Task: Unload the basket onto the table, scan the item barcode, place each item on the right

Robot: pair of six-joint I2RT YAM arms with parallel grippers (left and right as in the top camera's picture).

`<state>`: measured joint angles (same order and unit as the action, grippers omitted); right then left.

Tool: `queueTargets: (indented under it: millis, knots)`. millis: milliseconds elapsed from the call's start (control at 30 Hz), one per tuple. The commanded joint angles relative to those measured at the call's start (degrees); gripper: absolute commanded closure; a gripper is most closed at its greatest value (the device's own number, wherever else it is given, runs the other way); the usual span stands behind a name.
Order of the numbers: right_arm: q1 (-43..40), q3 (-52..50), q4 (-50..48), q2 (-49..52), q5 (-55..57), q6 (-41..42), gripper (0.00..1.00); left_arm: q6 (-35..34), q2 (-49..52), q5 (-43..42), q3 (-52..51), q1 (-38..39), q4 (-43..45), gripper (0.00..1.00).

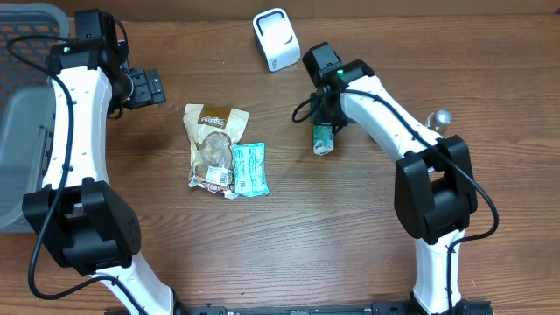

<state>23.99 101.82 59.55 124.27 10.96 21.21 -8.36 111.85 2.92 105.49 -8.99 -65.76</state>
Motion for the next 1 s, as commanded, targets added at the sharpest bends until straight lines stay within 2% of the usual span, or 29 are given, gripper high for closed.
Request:
queueTargets:
  millis: [0, 267, 533, 967]
  knots:
    - [-0.17, -0.24, 1.05, -0.81, 0.76, 1.36, 0.86, 1.09, -0.59, 0.48, 0.59, 0.39, 0.02, 0.01]
    - [-0.17, -0.24, 1.20, -0.81, -0.46, 1.33, 0.86, 1.09, -0.59, 0.48, 0.59, 0.39, 0.02, 0.00]
    - [-0.17, -0.24, 2.51, -0.81, -0.50, 1.33, 0.79, 1.09, -0.59, 0.48, 0.59, 0.39, 0.00, 0.01]
    - [1.16, -0.26, 3.50, -0.81, -4.57, 1.36, 0.78, 1.09, -0.59, 0.48, 0.59, 0.39, 0.02, 0.01]
